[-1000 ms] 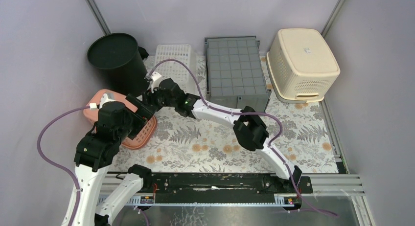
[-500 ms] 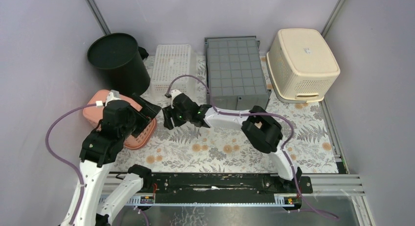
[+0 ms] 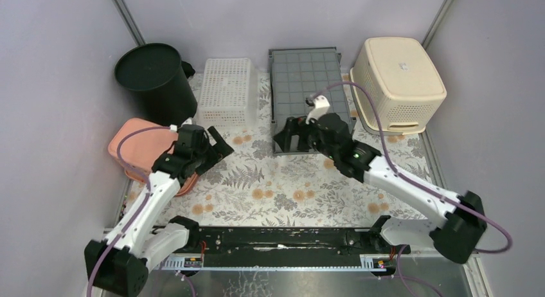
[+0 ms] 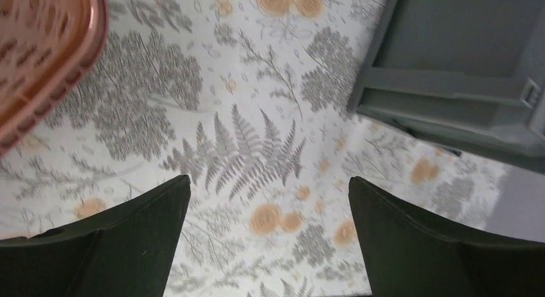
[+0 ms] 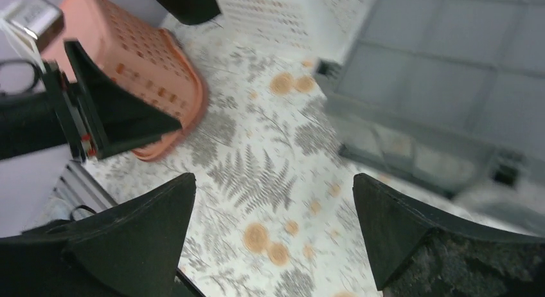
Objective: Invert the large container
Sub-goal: Move the container to the center of the board.
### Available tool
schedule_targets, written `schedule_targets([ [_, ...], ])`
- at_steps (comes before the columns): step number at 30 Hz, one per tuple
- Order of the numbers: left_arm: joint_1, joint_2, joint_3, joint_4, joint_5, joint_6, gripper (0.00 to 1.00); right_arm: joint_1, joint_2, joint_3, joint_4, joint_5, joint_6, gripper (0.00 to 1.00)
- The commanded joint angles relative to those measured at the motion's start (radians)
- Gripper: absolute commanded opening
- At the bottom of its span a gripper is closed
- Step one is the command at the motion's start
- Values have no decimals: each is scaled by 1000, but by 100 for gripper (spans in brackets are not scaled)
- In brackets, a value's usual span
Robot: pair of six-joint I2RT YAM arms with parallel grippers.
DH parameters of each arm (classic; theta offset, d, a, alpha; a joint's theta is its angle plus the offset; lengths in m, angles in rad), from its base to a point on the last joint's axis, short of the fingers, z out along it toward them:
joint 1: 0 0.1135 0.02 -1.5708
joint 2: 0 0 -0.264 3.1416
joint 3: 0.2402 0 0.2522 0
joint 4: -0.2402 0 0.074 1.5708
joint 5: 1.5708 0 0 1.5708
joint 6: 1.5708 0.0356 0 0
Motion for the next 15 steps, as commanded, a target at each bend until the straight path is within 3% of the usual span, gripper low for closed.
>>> schedule_targets([
  [1, 6, 114, -12, 220, -113, 115, 100, -55, -137, -159, -111, 84, 3, 99],
  [7, 7, 304, 30, 378, -187, 223, 100, -147, -298, -294, -170, 65, 26, 99],
  [15, 15, 483, 146, 502, -340, 460, 100, -210, -300, -315, -205, 117, 10, 99],
])
